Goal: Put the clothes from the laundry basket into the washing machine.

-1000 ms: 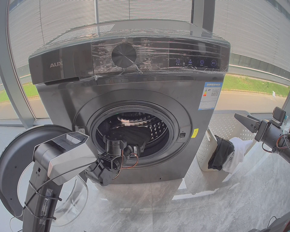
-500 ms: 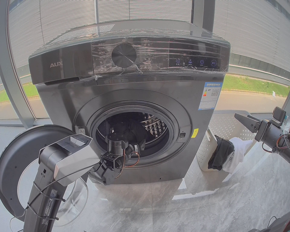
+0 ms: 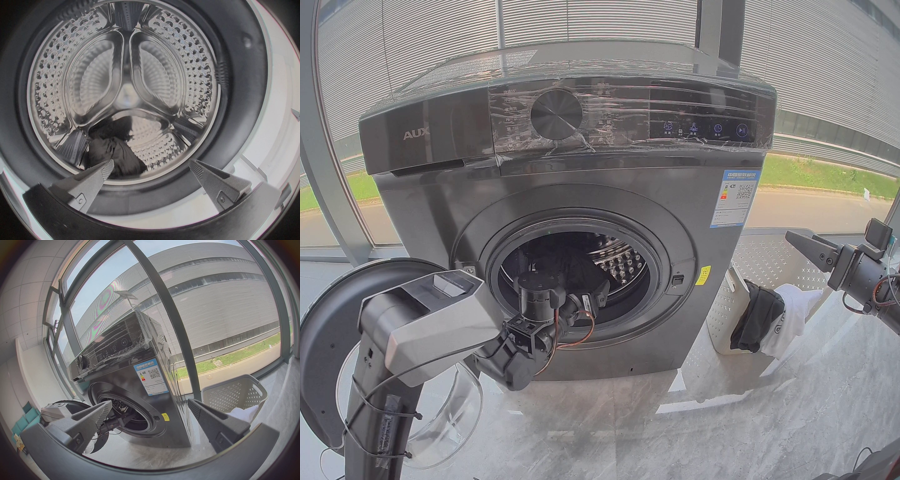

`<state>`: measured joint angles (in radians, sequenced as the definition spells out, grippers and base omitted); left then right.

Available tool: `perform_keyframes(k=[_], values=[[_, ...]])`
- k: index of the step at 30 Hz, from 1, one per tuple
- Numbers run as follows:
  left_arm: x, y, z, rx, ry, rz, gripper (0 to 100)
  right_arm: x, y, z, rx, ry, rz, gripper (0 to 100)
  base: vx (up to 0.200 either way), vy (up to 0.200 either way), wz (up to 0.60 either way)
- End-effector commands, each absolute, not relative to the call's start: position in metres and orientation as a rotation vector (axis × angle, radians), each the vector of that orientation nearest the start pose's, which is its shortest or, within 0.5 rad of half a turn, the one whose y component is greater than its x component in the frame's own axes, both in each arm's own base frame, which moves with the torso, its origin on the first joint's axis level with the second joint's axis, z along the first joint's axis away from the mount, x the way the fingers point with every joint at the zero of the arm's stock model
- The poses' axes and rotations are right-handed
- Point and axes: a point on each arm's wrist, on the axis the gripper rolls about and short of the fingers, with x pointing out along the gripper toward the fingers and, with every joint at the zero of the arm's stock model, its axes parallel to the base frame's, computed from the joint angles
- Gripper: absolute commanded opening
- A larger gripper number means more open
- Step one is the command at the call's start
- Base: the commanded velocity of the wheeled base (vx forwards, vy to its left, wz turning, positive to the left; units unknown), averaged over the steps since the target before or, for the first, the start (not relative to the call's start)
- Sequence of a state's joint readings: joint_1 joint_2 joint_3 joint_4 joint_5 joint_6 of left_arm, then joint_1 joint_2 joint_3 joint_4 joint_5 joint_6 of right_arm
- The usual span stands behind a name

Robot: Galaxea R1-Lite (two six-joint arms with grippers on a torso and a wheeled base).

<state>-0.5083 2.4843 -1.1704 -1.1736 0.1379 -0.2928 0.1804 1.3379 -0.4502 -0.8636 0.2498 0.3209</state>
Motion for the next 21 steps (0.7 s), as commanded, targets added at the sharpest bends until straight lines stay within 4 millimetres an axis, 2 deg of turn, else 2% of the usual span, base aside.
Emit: perform_keyframes(k=[1,2,3,4,5,7,8,9,11,14,15,18,19,20,21], values=[[0.301,-0.194,0.089,-0.27,0.242,-0.404,100,0.199,0.042,0.204,0.318,0.085,0.428,100,0.0,0.0,0.0],[0.287,-0.189,0.098,-0.269,0.242,-0.415,100,0.199,0.042,0.205,0.318,0.084,0.428,100,0.0,0.0,0.0],[0.287,-0.189,0.098,-0.269,0.242,-0.415,100,0.199,0.042,0.205,0.318,0.084,0.428,100,0.0,0.0,0.0],[0.258,-0.18,0.113,-0.265,0.233,-0.437,100,0.198,0.043,0.205,0.317,0.083,0.433,100,0.0,0.0,0.0],[0.258,-0.18,0.113,-0.265,0.233,-0.437,100,0.198,0.043,0.205,0.317,0.083,0.433,100,0.0,0.0,0.0],[0.221,-0.168,0.136,-0.273,0.191,-0.456,100,0.196,0.044,0.206,0.31,0.079,0.463,100,0.0,0.0,0.0],[0.219,-0.168,0.137,-0.274,0.188,-0.458,100,0.196,0.044,0.206,0.31,0.079,0.465,100,0.0,0.0,0.0],[0.207,-0.16,0.151,-0.295,0.146,-0.459,100,0.192,0.044,0.209,0.305,0.065,0.486,100,0.0,0.0,0.0],[0.201,-0.148,0.169,-0.324,0.079,-0.448,100,0.187,0.044,0.212,0.3,0.053,0.515,100,0.0,0.0,0.0],[0.201,-0.115,0.193,-0.348,-0.035,-0.357,100,0.17,0.042,0.214,0.276,0.028,0.581,100,0.0,0.0,0.0],[0.2,-0.114,0.194,-0.347,-0.041,-0.353,100,0.17,0.042,0.214,0.275,0.028,0.584,100,0.0,0.0,0.0],[0.19,-0.074,0.215,-0.33,-0.161,-0.254,100,0.142,0.038,0.207,0.245,0.01,0.644,100,0.0,0.0,0.0],[0.19,-0.074,0.215,-0.33,-0.161,-0.254,100,0.142,0.038,0.207,0.245,0.01,0.644,100,0.0,0.0,0.0],[0.173,-0.054,0.217,-0.289,-0.205,-0.228,100,0.124,0.035,0.198,0.227,0.003,0.67,100,0.0,0.0,0.0],[0.162,-0.044,0.215,-0.265,-0.219,-0.22,100,0.114,0.033,0.194,0.208,-0.008,0.69,100,0.0,0.0,0.0]])
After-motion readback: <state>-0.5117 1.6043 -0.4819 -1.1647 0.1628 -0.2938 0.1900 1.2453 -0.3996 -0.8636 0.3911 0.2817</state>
